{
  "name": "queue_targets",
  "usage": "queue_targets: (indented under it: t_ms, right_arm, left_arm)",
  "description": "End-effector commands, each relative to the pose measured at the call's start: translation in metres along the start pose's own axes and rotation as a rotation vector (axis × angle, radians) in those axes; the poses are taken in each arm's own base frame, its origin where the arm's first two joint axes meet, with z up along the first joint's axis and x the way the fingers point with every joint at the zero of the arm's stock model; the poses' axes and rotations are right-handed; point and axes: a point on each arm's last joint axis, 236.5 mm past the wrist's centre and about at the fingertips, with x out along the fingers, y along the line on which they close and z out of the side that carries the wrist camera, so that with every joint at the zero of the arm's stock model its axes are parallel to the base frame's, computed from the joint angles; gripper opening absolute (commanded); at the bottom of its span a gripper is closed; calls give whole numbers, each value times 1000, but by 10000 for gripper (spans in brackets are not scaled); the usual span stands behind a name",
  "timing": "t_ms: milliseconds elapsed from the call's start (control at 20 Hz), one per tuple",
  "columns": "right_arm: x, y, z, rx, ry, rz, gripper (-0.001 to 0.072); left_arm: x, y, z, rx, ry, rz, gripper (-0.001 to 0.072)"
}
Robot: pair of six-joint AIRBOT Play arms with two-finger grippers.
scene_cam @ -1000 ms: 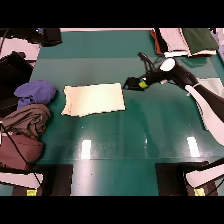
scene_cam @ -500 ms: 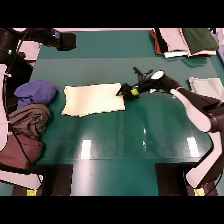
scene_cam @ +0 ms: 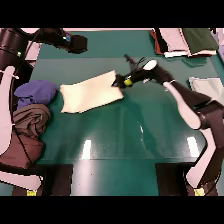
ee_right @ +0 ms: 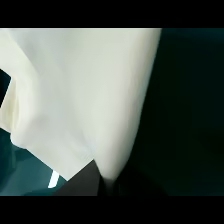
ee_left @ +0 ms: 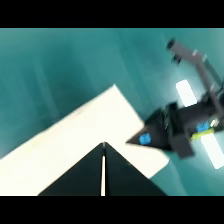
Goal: Fold the shirts.
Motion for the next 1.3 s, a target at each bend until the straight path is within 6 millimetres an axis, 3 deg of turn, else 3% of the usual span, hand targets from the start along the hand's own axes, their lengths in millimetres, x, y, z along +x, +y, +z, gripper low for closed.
queue_targets:
  t_ms: [0, 150, 350, 450, 550, 650, 800, 900, 1050, 1250]
  right_arm:
    - [-97, -44, 40, -19, -139, -155, 17]
    - [-221, -112, 55, 63, -301, -333, 17]
    - [-388, -192, 44, 227, -576, -507, 17]
    - [-454, -222, 26, 303, -684, -574, 17]
    - [-498, -244, 5, 370, -751, -613, 17]
    - [-521, -257, -10, 411, -785, -637, 17]
    - [-534, -259, -13, 415, -805, -650, 17]
    - [-544, -242, 1, 365, -825, -658, 17]
    - [-563, -202, 19, 269, -830, -661, 17]
    - [-577, -169, 17, 224, -795, -666, 17]
  left_arm:
    - [8, -35, -7, 69, 17, -36, 25]
    - [10, -53, -11, 90, 25, -63, 26]
    - [10, -57, -11, 87, 23, -71, 26]
    - [10, -57, -10, 85, 16, -73, 26]
    - [10, -57, -9, 84, 13, -74, 26]
    - [10, -57, -7, 84, 6, -74, 26]
    - [10, -58, -5, 75, -3, -74, 26]
    - [10, -58, -5, 76, -3, -74, 26]
    - [10, -58, -5, 76, -2, -74, 26]
    - [10, -57, -6, 77, -1, -74, 26]
